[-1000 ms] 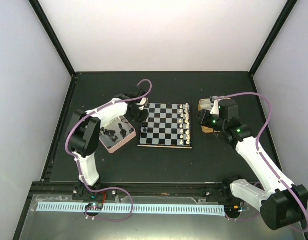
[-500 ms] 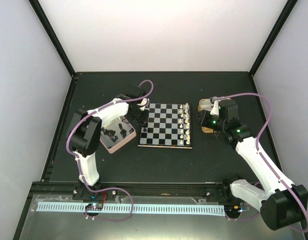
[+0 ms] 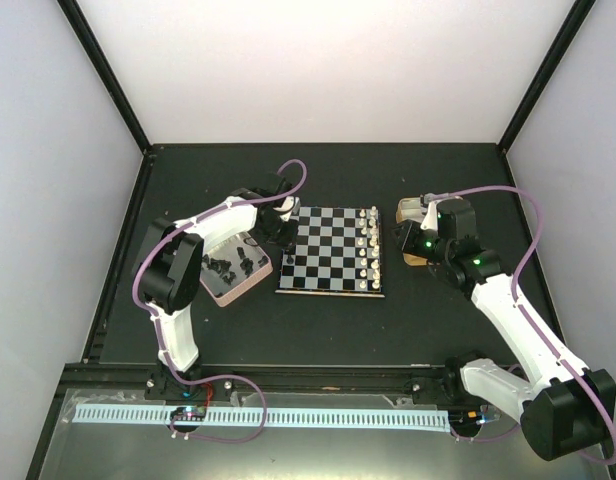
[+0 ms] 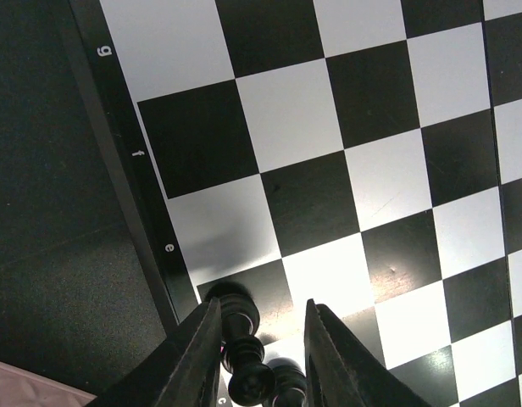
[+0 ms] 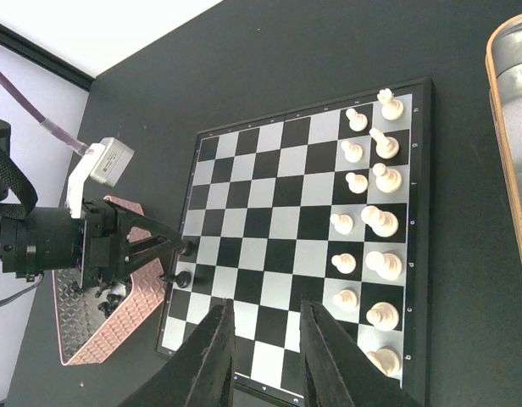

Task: Set up the chess pieces on the board
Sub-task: Place the chess piece on the chessboard.

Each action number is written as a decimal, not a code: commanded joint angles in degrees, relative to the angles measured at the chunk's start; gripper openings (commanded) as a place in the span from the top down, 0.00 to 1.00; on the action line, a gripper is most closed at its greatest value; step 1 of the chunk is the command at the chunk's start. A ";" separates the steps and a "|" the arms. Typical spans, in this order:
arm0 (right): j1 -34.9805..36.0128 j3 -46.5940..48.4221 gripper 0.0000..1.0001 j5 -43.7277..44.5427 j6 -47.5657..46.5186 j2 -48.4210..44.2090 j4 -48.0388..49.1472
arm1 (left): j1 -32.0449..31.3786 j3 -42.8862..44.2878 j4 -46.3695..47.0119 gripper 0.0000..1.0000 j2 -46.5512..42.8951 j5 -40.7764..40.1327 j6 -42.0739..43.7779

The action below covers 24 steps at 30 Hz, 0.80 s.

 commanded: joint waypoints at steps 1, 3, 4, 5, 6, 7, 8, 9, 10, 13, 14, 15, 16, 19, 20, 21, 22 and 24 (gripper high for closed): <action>-0.01 -0.73 0.77 0.01 0.00 -0.92 0.23 | -0.27 0.73 -0.05 0.73 -1.00 -0.65 0.11; -0.02 -0.80 0.77 0.03 0.04 -1.02 0.18 | -0.29 0.74 -0.31 0.75 -1.12 -0.94 0.03; -0.01 -0.82 0.77 0.03 0.04 -1.02 0.22 | -0.26 0.76 -0.36 0.76 -1.17 -0.98 -0.05; -0.01 -0.82 0.77 0.03 0.04 -1.05 0.21 | -0.28 0.87 -0.35 0.78 -1.13 -0.79 -0.14; -0.01 -0.82 0.77 0.08 0.04 -1.02 0.23 | -0.32 1.05 -0.52 0.80 -1.06 -0.49 -0.21; -0.01 -0.90 0.77 0.04 0.04 -1.04 0.26 | -0.28 1.28 -0.68 0.81 -0.91 -0.25 -0.17; -0.01 -0.91 0.77 -0.01 0.04 -1.03 0.22 | -0.31 1.53 -0.85 0.82 -0.81 -0.26 -0.24; -0.01 -0.91 0.77 -0.07 0.04 -1.02 0.26 | -0.32 1.67 -0.98 0.83 -0.71 -0.31 -0.24; -0.01 -0.91 0.77 0.01 0.05 -1.04 0.28 | -0.33 1.63 -1.08 0.85 -0.62 -0.37 -0.29; -0.01 -0.99 0.77 0.12 0.04 -1.13 0.26 | -0.32 1.62 -0.86 0.87 -0.50 0.03 -0.33; -0.01 -0.99 0.77 0.11 0.04 -1.06 0.26 | -0.35 1.68 -0.82 0.88 -0.51 0.09 -0.31; -0.01 -0.92 0.77 0.11 0.04 -1.03 0.26 | -0.41 1.61 -0.83 0.88 -0.47 0.20 -0.33; -0.03 -0.91 0.77 0.12 0.04 -1.02 0.26 | -0.41 1.64 -0.77 0.88 -0.51 0.25 -0.33; 0.01 -0.99 0.77 0.12 0.04 -0.85 0.34 | -0.44 1.59 -0.73 0.89 -0.51 0.47 -0.32; 0.00 -0.99 0.77 0.12 0.09 -0.81 0.38 | -0.50 1.51 -0.66 0.89 -0.51 0.56 -0.28; 0.03 -0.94 0.77 0.05 0.12 -0.78 0.40 | -0.50 1.38 -0.47 0.89 -0.51 0.98 -0.24; -0.01 -0.96 0.77 0.04 0.13 -0.70 0.43 | -0.49 1.35 -0.34 0.89 -0.45 1.11 -0.24; -0.05 -0.99 0.77 0.03 0.13 -0.69 0.51 | -0.51 1.29 -0.29 0.89 -0.28 1.19 -0.12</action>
